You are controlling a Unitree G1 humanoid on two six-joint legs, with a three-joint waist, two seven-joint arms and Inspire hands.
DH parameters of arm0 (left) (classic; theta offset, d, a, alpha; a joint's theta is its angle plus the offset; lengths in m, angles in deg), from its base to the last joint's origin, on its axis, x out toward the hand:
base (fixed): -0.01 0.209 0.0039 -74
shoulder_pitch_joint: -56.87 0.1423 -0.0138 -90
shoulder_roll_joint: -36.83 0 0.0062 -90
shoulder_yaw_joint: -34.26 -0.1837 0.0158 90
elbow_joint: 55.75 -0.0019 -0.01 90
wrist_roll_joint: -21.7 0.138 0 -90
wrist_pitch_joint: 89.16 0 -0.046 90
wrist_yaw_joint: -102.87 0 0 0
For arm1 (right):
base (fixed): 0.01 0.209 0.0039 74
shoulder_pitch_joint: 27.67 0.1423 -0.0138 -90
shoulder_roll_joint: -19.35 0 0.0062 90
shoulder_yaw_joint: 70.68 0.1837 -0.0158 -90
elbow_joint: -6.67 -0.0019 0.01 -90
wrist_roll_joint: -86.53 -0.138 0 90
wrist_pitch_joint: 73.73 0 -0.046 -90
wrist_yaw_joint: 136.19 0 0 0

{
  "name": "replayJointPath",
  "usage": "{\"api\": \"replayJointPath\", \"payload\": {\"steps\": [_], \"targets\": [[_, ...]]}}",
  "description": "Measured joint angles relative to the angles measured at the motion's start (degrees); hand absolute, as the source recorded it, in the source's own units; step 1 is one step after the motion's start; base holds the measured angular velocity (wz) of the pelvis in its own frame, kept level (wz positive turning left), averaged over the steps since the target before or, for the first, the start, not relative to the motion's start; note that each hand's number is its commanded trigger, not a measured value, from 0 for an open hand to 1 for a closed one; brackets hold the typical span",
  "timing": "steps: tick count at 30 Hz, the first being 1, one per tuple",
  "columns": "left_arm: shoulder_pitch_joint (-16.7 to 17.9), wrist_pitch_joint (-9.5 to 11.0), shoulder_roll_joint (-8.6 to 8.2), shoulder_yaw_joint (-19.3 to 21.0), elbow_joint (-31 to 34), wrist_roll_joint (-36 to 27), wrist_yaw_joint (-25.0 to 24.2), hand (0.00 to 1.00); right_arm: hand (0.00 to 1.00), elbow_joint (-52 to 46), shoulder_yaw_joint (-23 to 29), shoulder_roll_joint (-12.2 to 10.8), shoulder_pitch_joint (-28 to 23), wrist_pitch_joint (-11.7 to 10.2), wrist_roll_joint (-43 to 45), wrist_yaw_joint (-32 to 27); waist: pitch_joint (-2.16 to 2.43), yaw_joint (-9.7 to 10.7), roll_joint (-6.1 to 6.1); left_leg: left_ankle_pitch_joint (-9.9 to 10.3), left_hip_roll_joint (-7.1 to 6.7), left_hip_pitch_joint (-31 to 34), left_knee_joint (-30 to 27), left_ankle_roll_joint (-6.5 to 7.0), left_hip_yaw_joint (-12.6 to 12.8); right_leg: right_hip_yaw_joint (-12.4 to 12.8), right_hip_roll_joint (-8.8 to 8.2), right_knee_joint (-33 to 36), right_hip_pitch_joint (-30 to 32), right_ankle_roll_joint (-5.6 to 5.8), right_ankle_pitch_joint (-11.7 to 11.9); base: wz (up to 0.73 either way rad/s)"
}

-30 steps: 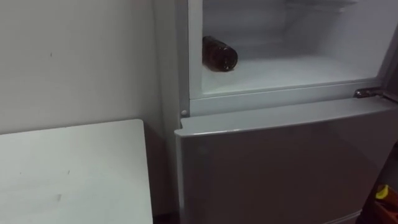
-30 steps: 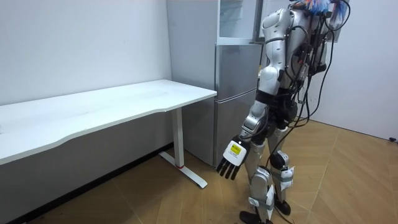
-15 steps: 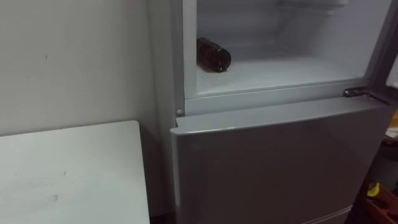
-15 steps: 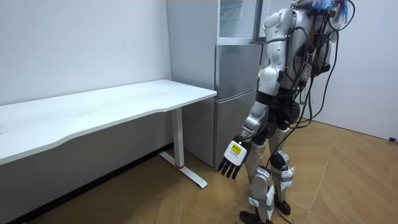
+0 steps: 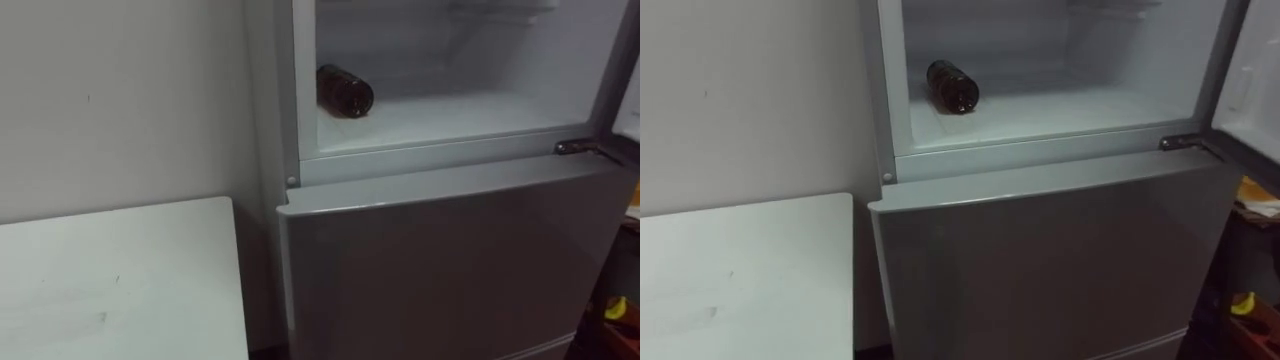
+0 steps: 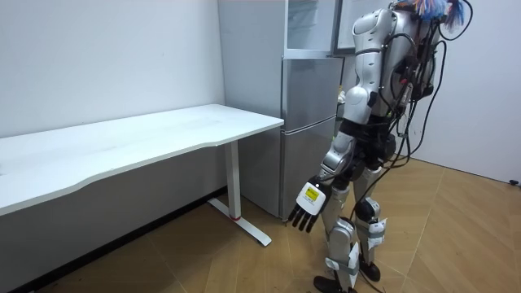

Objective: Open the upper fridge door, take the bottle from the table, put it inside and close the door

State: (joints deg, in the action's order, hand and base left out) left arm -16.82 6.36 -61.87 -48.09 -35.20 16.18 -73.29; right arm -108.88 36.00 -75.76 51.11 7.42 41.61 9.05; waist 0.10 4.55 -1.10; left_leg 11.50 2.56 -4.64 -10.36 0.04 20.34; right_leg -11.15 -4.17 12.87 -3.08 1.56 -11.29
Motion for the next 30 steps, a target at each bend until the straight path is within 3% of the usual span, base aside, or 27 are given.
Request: {"api": "replayJointPath", "payload": {"steps": [6,17,30], "targets": [[0.0,-0.1,-0.09,-1.1,-1.6,0.9,0.1,0.00,0.00,-0.4,-2.6,-1.8,0.0,0.0,4.6,1.7,-0.03,-0.2,0.42,0.0,0.00,0.1,0.0,-0.01,0.0,0.0,0.07,-0.2,0.1,0.01,0.0,0.00],[-0.1,-0.2,-0.18,-2.4,-1.6,1.3,0.5,0.00,0.00,-1.9,-7.0,-1.9,0.0,0.1,5.2,3.2,0.05,-0.3,0.87,0.0,0.00,0.6,0.1,-0.03,-0.1,-0.2,0.10,-0.2,0.1,0.00,0.0,0.00],[-0.4,-1.3,0.10,-6.1,-2.0,1.2,0.7,0.00,0.00,-1.9,-8.5,-2.3,0.0,0.2,7.8,3.4,0.06,-0.2,1.01,0.0,0.01,0.9,0.0,-0.03,-0.2,-0.3,0.10,-0.3,0.2,0.01,0.0,0.00]]}}
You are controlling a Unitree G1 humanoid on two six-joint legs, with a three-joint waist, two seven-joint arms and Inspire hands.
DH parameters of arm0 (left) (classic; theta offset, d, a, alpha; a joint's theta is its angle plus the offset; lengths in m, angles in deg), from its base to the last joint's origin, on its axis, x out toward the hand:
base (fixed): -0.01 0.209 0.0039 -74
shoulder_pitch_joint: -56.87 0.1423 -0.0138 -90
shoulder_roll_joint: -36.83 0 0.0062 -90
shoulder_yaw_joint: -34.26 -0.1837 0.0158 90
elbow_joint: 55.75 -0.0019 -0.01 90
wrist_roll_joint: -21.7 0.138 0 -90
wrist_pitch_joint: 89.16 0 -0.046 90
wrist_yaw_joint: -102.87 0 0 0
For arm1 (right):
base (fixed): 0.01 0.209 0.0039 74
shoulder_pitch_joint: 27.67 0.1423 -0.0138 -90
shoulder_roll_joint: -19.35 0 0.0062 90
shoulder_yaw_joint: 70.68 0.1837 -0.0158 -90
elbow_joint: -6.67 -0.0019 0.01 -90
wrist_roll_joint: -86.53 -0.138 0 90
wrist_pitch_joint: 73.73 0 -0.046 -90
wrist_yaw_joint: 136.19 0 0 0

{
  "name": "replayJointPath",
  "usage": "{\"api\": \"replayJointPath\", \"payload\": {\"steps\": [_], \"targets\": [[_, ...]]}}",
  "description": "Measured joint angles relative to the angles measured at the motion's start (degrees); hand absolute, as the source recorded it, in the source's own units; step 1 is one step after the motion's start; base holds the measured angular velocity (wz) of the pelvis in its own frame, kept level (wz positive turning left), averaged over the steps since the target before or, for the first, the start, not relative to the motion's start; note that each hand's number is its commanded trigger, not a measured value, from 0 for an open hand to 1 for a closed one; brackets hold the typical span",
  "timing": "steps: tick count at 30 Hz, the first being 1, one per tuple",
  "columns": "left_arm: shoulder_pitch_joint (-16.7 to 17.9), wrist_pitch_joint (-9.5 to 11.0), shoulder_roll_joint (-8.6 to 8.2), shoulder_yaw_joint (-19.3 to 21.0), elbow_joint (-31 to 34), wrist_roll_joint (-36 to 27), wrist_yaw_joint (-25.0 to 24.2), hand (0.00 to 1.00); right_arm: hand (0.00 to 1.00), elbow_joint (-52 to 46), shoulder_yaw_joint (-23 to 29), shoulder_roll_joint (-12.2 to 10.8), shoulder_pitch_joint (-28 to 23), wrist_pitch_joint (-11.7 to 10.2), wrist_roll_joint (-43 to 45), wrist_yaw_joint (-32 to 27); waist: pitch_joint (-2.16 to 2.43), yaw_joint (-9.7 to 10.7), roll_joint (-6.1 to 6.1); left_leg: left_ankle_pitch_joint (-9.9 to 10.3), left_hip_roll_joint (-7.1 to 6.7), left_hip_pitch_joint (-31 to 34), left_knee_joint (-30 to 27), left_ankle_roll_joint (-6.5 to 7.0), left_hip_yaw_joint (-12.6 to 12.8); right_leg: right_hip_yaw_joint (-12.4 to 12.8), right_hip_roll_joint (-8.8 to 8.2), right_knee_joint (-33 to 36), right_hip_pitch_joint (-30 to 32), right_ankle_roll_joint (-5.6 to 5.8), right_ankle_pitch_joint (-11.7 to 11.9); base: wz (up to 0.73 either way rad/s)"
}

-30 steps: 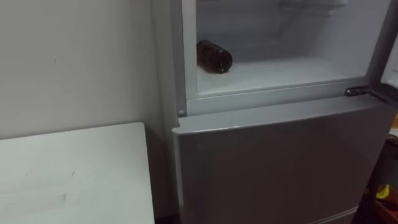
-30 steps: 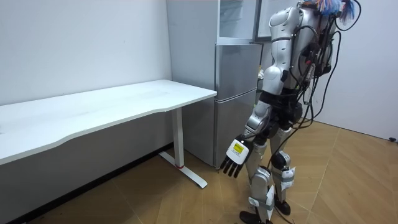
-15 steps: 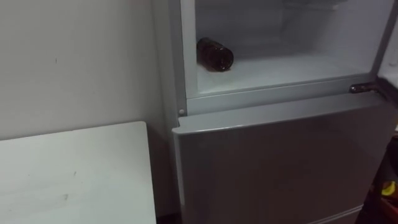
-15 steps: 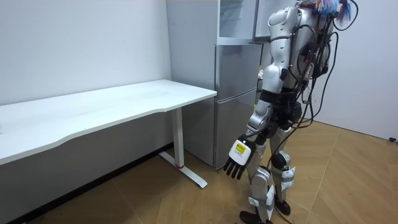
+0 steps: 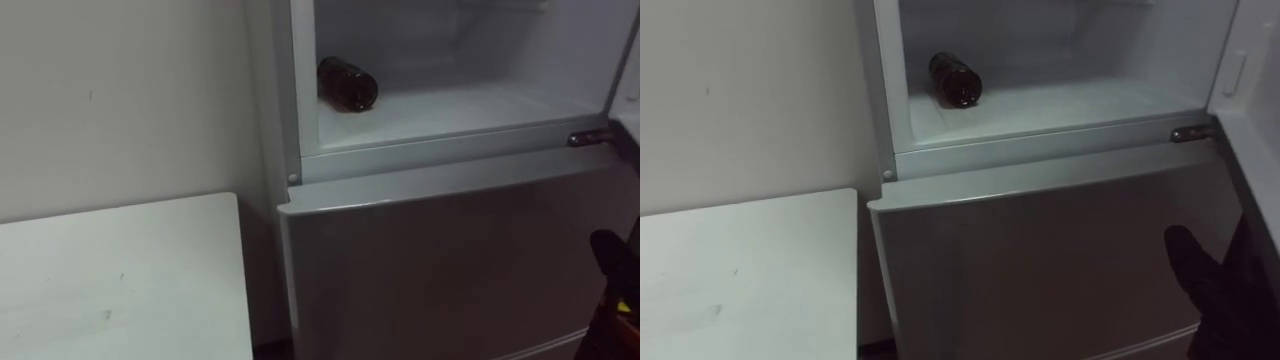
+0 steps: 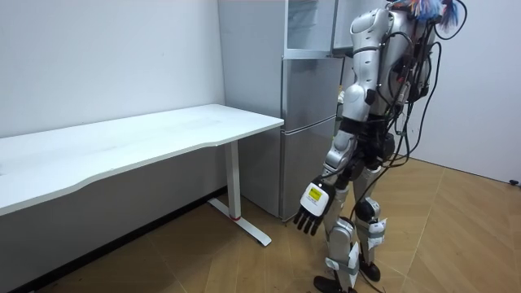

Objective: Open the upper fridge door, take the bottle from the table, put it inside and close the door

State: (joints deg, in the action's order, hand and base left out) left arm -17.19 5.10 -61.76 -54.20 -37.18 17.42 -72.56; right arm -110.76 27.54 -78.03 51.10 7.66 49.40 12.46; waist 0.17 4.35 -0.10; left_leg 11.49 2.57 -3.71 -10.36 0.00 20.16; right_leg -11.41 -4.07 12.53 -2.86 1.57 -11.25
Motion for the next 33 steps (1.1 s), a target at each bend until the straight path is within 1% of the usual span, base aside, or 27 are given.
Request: {"api": "replayJointPath", "payload": {"steps": [5,8,11,12,13,14,15,16,19,22,24,25,26,27,28,29,30,33], "targets": [[-0.4,-0.1,0.29,-1.8,0.0,0.0,0.0,0.00,0.00,0.0,-1.1,-0.1,0.0,0.7,2.1,0.0,-0.01,0.0,-0.08,0.0,0.00,0.0,-0.1,-0.01,0.0,0.0,-0.01,0.1,0.0,0.00,0.0,0.00],[-0.8,-0.1,0.34,-2.3,-0.1,0.0,0.0,0.00,0.00,0.0,-2.3,-1.1,0.0,1.4,5.1,0.0,-0.02,-0.2,-0.15,0.0,0.00,0.0,-0.1,-0.03,0.1,0.0,-0.01,0.1,0.0,0.00,0.0,0.00],[-1.4,-0.1,0.44,-2.3,0.0,0.0,-0.2,0.00,0.00,0.0,-3.3,-1.8,0.0,3.0,8.8,0.3,-0.11,-0.4,-0.49,-0.1,0.01,-0.1,-0.3,-0.04,0.0,0.1,0.01,0.1,0.1,-0.01,0.0,0.00],[-1.5,-0.1,0.55,-2.3,0.0,0.1,-0.2,0.00,0.00,0.0,-3.6,-1.9,0.0,3.7,10.5,0.9,-0.08,-0.4,-0.66,-0.1,0.02,0.0,-0.3,-0.04,0.0,0.2,0.01,0.1,0.6,-0.01,0.0,0.00],[-1.7,-0.1,0.63,-2.2,0.0,0.1,-0.3,0.00,0.00,0.0,-3.6,-1.9,0.0,3.9,11.0,1.6,-0.05,-0.4,-0.77,-0.1,0.02,0.0,-0.3,-0.04,0.1,0.3,0.01,0.1,0.9,-0.01,0.0,0.00],[-1.9,-0.2,0.87,-2.3,0.1,0.1,-0.3,0.00,0.00,0.0,-3.7,-1.8,0.0,4.3,13.1,3.2,-0.12,-0.6,-1.05,-0.1,0.05,0.1,-0.3,-0.06,0.1,0.3,0.03,0.1,1.0,-0.04,0.0,-0.04],[-2.0,-0.3,1.17,-2.4,0.1,0.0,-0.3,0.00,0.00,0.0,-4.4,-1.7,0.0,5.1,13.9,3.8,-0.02,-1.0,-1.45,-0.1,0.14,0.0,-0.3,-0.07,0.2,0.4,0.10,0.1,1.0,-0.10,0.0,-0.04],[-2.1,-0.3,1.31,-2.5,0.1,0.0,-0.3,0.00,0.00,0.0,-4.7,-1.7,0.0,5.4,14.0,4.0,0.02,-1.2,-1.60,-0.1,0.18,0.1,-0.3,-0.08,0.2,0.3,0.14,0.1,0.9,-0.14,0.1,0.00],[-3.1,-0.6,2.10,-5.0,0.1,-0.6,-0.3,0.00,0.00,0.0,-5.5,-1.6,0.0,6.5,14.9,6.2,0.02,-2.7,-1.83,-0.1,0.27,0.1,-0.3,-0.11,0.1,0.3,0.26,0.0,0.8,-0.24,0.2,0.00],[-3.6,-0.7,2.35,-6.2,0.1,-0.5,-0.2,0.00,0.00,0.0,-7.5,-1.1,0.1,7.0,15.4,9.7,0.07,-3.6,-1.76,-0.1,0.38,0.3,-0.3,-0.19,0.0,0.2,0.35,-0.1,0.7,-0.28,0.2,0.01],[-4.3,-1.4,2.46,-6.3,0.1,-0.5,-0.2,0.00,0.00,0.0,-10.4,-0.5,0.1,7.4,19.6,12.7,0.25,-4.5,-1.42,-0.1,0.70,0.6,-0.6,-0.34,0.0,0.2,0.59,-0.3,0.7,-0.56,0.4,0.00],[-4.4,-1.5,2.48,-6.3,0.1,-0.6,-0.2,0.00,0.00,0.0,-11.1,-0.1,0.2,7.4,20.4,13.7,0.26,-4.7,-1.40,-0.1,0.76,0.7,-0.6,-0.39,0.0,0.1,0.66,-0.4,0.7,-0.64,0.5,0.00],[-4.4,-1.6,2.49,-6.3,0.1,-0.5,-0.2,0.00,0.00,-0.1,-12.6,0.9,1.0,7.4,22.4,16.4,0.26,-4.7,-1.40,-0.1,0.87,0.9,-0.6,-0.48,-0.1,0.0,0.78,-0.6,0.7,-0.76,0.6,0.05],[-4.5,-1.8,2.49,-6.3,0.1,-0.5,-0.2,0.00,0.00,-0.8,-13.9,1.7,2.6,7.4,23.9,19.1,0.24,-4.8,-1.35,-0.1,0.97,1.0,-0.6,-0.54,-0.3,-0.1,0.89,-0.8,0.6,-0.82,0.7,0.06],[-4.5,-1.9,2.49,-6.3,0.1,-0.5,-0.2,0.00,0.00,-1.2,-14.6,1.9,2.7,8.0,24.3,19.3,0.17,-4.8,-1.33,-0.1,1.01,1.0,-0.6,-0.57,-0.3,-0.2,0.93,-0.9,0.5,-0.84,0.8,0.05],[-4.5,-2.1,2.47,-6.3,0.2,-0.5,-0.3,0.00,0.00,-1.2,-14.9,2.0,2.7,8.0,24.7,20.2,-0.10,-4.7,-1.23,0.0,1.05,1.0,-0.6,-0.65,-0.4,-0.4,0.95,-0.9,0.3,-0.87,0.8,0.00],[-4.6,-2.5,2.48,-6.3,0.2,-0.5,-0.4,0.00,0.00,-1.2,-14.8,2.8,2.9,8.1,25.6,21.2,-0.13,-4.7,-1.15,0.0,1.08,1.1,-0.6,-0.66,-0.6,-0.5,0.95,-0.9,0.2,-0.89,0.8,0.00],[-5.0,-2.9,2.48,-6.3,0.3,-0.5,-0.4,0.00,0.00,-1.2,-15.0,3.1,3.7,8.2,27.3,23.8,-0.19,-4.7,-1.12,0.1,1.20,1.1,-0.6,-0.73,-0.7,-0.8,1.01,-1.0,0.0,-0.96,0.9,0.01]]}}
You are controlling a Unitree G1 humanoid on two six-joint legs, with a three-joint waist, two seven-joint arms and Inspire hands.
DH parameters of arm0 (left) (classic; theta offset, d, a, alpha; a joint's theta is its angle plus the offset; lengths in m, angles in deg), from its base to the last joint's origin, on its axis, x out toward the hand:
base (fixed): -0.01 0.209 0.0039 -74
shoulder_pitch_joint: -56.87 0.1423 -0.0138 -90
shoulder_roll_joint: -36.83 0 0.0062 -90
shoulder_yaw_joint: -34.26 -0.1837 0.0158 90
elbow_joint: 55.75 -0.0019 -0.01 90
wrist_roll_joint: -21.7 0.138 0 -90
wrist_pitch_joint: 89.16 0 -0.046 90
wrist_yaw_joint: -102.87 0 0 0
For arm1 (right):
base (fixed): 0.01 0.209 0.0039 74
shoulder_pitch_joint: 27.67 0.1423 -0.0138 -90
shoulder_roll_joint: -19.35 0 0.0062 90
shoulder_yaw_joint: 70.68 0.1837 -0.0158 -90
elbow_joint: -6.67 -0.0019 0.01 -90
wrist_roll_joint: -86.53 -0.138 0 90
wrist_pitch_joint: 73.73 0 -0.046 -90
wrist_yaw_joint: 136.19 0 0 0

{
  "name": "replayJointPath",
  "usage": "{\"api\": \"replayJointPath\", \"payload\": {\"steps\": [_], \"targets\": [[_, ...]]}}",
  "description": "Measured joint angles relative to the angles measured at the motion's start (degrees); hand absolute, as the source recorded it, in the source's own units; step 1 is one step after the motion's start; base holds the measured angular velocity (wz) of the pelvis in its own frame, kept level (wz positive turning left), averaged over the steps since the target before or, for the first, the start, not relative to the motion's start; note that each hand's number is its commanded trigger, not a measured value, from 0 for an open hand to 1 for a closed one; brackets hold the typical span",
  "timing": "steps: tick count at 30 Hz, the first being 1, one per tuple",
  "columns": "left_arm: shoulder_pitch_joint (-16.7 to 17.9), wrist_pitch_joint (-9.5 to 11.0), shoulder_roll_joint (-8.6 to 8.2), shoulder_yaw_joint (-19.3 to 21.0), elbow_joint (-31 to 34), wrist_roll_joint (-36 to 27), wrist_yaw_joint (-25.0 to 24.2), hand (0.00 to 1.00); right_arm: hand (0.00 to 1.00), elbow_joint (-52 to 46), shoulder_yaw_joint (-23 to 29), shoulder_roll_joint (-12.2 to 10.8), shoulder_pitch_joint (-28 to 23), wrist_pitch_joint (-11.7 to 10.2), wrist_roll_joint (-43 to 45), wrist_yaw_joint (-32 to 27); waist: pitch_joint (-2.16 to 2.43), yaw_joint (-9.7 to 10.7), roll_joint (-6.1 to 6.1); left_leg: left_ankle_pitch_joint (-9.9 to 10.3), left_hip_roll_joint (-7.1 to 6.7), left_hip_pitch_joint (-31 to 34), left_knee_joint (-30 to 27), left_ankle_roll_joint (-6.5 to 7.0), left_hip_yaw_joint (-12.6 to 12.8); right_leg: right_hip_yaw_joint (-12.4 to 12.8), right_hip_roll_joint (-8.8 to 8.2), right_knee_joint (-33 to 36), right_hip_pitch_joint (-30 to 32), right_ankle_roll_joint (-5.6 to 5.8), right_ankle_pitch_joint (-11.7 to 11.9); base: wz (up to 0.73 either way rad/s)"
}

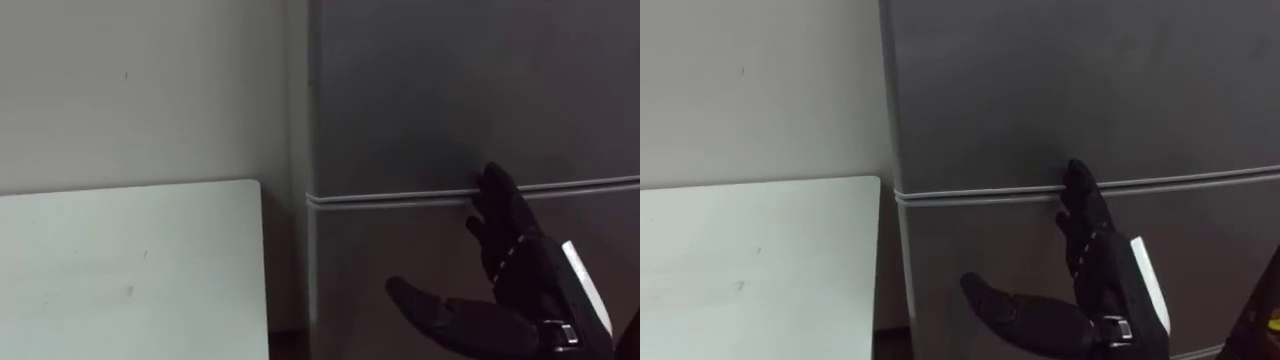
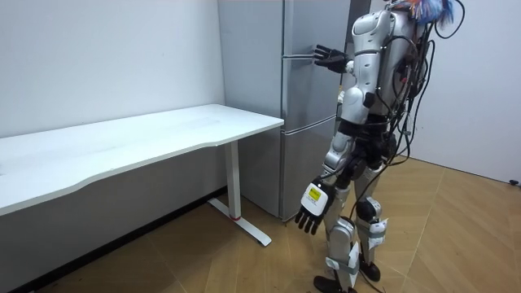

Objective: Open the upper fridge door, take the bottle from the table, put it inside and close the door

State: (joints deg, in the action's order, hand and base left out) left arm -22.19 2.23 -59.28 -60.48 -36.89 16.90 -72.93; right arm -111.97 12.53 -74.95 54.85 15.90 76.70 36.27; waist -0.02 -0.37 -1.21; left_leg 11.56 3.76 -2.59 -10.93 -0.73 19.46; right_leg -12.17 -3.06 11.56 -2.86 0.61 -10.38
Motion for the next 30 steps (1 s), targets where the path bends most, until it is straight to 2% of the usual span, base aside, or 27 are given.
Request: {"api": "replayJointPath", "payload": {"steps": [5,8,13,20,30], "targets": [[-0.1,-0.2,0.02,0.0,0.0,0.0,0.2,0.00,0.00,-0.5,-1.3,-0.1,3.6,-0.3,2.8,5.7,0.06,-0.1,0.10,0.0,-0.04,0.2,-0.6,0.00,-0.6,-0.5,0.11,-1.1,-0.3,0.02,0.2,0.06],[0.0,-0.5,0.08,0.0,0.1,0.0,0.3,0.00,0.00,-0.9,-1.5,-0.2,3.4,-0.3,3.7,6.9,0.23,0.1,-0.22,0.0,-0.06,0.5,-0.6,0.00,-0.7,-0.6,0.09,-1.1,-0.4,0.02,0.3,0.03],[-0.4,-1.1,0.09,-0.4,0.1,0.0,0.4,0.00,0.00,-0.9,-1.4,-0.3,3.5,-0.4,4.2,8.7,0.15,0.1,0.03,0.0,-0.03,0.4,-0.5,-0.01,-0.8,-0.8,0.12,-1.1,-0.6,0.01,0.3,0.01],[-0.4,-1.2,0.14,0.1,0.1,0.5,0.1,0.00,0.00,-0.9,-2.9,-0.4,3.5,-0.4,7.2,13.5,0.07,-1.7,-0.15,0.0,-0.10,0.1,-0.4,-0.01,-1.0,-1.2,0.03,-1.2,-1.0,0.01,0.3,0.02],[-0.4,-1.5,0.26,1.4,0.1,0.5,-0.7,0.00,0.00,-0.9,-3.3,-0.6,3.5,-0.3,7.9,16.9,0.08,-1.8,-0.66,0.0,-0.30,0.1,-0.4,-0.01,-2.0,-2.3,-0.05,-2.0,-1.8,0.07,0.3,0.05]]}}
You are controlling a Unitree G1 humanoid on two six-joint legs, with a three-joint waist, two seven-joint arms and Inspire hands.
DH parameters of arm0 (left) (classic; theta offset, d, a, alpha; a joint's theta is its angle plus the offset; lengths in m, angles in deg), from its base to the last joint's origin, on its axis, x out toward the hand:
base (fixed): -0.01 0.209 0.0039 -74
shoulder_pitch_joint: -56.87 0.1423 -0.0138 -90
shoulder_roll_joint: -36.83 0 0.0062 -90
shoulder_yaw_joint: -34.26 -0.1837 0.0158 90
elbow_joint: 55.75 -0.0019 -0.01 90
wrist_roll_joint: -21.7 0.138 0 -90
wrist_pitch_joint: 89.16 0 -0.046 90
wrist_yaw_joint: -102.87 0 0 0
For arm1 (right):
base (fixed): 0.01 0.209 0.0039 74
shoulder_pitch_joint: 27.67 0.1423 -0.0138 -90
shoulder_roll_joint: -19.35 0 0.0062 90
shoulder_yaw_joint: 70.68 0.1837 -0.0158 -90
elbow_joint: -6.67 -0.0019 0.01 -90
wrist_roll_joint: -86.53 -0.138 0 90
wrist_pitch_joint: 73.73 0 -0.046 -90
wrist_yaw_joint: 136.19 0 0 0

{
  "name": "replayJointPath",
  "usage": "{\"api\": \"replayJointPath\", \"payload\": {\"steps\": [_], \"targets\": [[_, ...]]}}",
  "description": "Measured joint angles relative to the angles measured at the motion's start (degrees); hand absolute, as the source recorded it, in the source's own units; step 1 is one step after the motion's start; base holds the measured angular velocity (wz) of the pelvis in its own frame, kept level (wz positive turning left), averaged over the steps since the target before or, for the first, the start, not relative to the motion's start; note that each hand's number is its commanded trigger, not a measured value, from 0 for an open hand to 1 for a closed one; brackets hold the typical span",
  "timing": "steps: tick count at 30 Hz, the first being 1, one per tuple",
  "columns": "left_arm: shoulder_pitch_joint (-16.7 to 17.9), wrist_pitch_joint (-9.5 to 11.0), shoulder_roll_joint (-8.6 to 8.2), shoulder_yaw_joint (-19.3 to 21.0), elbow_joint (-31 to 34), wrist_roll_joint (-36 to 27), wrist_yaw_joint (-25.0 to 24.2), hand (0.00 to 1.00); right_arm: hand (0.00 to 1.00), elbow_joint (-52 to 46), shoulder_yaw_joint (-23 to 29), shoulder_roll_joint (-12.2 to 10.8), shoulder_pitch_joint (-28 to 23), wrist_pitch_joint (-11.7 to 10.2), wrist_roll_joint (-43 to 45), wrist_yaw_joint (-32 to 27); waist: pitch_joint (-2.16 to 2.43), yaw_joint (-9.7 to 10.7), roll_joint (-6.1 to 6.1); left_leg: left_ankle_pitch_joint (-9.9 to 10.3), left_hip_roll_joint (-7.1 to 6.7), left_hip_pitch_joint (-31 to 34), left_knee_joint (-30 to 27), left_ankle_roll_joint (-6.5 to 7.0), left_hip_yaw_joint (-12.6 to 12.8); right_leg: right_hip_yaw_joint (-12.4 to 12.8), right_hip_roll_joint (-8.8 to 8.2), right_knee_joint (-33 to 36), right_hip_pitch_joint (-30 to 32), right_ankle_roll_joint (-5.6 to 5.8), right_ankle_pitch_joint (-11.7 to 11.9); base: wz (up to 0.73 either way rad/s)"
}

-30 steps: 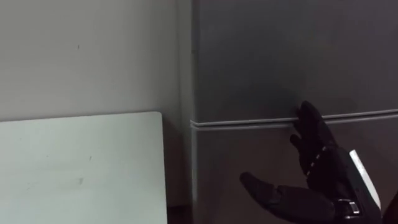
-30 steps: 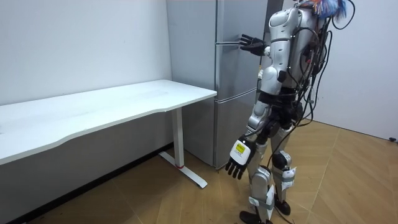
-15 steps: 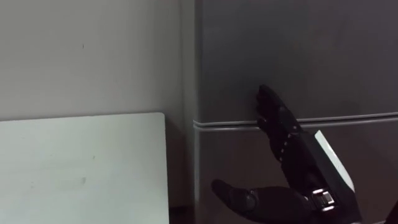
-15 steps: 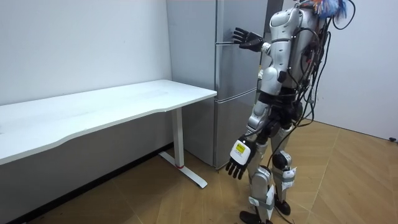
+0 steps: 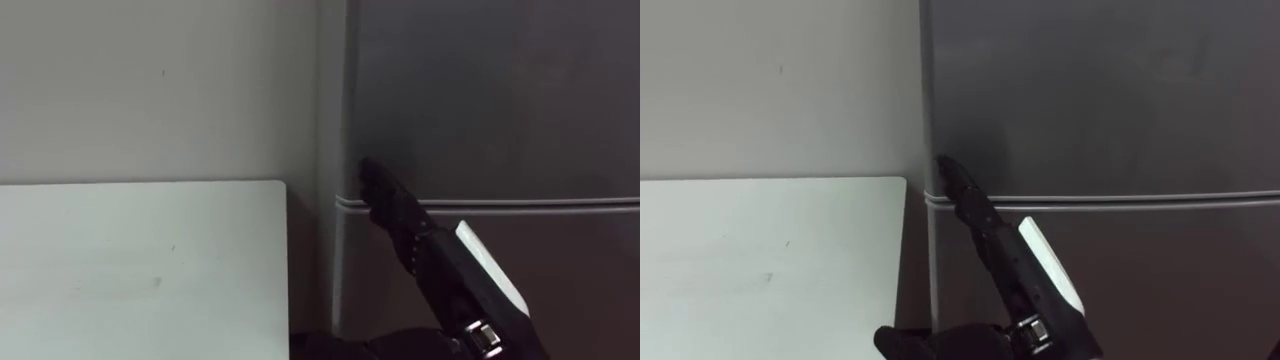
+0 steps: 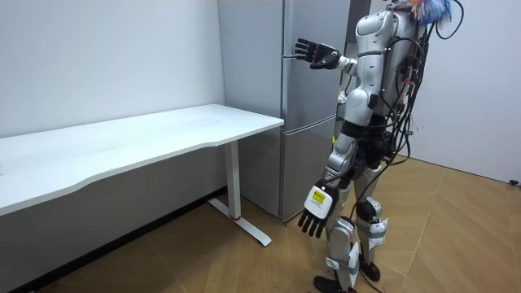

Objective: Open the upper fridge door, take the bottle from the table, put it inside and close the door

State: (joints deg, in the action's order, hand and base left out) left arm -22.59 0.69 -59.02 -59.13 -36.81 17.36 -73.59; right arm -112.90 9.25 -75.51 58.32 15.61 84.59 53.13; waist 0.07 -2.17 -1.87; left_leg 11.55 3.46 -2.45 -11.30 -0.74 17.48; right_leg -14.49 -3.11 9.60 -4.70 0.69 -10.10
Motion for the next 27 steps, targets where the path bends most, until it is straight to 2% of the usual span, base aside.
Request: {"api": "replayJointPath", "payload": {"steps": [16,24,27], "targets": [[0.7,0.1,0.01,1.0,0.3,0.1,1.0,0.00,0.00,-1.1,0.9,-0.2,0.0,0.1,1.0,-0.1,0.11,0.3,-0.28,0.0,0.07,-0.1,-0.1,0.02,-0.6,-0.2,0.03,0.3,-0.5,0.03,0.2,0.00],[2.4,0.2,0.00,2.3,1.4,0.1,0.9,0.00,0.00,-2.3,7.7,0.0,0.0,-0.2,2.3,-5.2,0.19,1.2,-0.46,0.0,0.04,-0.4,-0.1,0.03,-0.8,-0.4,0.03,0.2,-0.9,0.09,0.3,0.01],[2.7,0.2,-0.02,3.2,1.2,0.1,0.7,0.00,0.00,-2.3,9.1,0.0,0.0,-0.6,2.2,-6.7,0.05,1.7,-0.61,0.0,0.04,-1.0,0.0,0.02,-0.8,-0.4,0.05,0.2,-1.4,0.09,0.3,0.02]]}}
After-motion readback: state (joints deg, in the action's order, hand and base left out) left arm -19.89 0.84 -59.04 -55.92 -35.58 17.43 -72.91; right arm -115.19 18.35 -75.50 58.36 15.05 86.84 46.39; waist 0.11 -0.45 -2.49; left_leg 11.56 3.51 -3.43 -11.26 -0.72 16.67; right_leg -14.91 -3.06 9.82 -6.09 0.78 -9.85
